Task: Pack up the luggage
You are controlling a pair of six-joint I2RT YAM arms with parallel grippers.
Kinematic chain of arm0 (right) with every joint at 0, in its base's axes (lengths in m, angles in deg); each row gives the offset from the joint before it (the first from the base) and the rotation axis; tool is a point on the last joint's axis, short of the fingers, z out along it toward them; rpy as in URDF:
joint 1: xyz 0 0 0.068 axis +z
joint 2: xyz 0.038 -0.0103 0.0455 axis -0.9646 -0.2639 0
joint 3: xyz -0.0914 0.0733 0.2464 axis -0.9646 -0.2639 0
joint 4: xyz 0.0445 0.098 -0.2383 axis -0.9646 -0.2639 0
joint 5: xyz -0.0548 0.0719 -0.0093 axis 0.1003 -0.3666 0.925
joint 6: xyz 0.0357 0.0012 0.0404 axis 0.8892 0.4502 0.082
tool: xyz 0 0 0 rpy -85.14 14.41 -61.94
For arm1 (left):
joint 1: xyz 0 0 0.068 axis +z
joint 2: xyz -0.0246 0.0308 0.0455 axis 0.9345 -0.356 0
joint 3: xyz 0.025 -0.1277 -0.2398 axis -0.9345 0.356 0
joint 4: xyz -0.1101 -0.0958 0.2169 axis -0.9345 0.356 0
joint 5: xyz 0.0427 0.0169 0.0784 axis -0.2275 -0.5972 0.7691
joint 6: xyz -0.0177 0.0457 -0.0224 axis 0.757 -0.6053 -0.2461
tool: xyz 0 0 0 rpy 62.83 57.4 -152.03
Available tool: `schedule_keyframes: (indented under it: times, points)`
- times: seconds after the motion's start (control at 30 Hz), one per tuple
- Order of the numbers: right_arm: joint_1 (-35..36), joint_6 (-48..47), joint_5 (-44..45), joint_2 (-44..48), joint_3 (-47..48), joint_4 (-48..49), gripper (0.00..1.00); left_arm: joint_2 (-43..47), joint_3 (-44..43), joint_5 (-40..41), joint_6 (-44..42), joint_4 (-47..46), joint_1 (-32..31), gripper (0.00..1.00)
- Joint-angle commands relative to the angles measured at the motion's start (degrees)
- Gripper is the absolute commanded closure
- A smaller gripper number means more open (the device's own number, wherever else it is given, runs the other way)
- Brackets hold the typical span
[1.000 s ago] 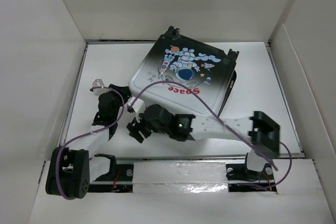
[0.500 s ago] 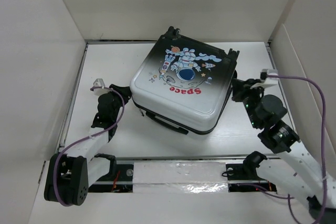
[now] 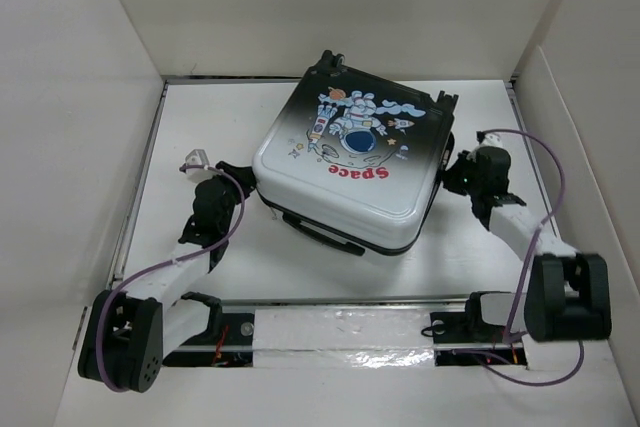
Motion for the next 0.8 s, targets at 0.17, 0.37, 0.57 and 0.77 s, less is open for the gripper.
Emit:
schedule_keyframes:
  times: [0.17,0.37,0.57,0.77]
  points:
    - [9.31,-5.32,-16.56,-20.46,23.69,9.9,1.0,1.93,1.55,-5.06,-3.82,-2.38,-7.55,0.68]
    - [13.89,-10.6,-19.19,-34.18,42.09,-0.29,1.0,8.61,5.07,-3.93,-5.14,0.43,-16.4,0.68]
    - [13.2,-10.69,-20.69,-38.94,53.8,-4.62,1.0,11.6,6.39,-1.73,-3.4,1.23,-24.77,0.68]
    - [9.69,-12.88,-24.2,-39.81,59.24,-11.62,0.92,8.01,5.52,3.36,-1.45,-3.16,-38.21,0.68]
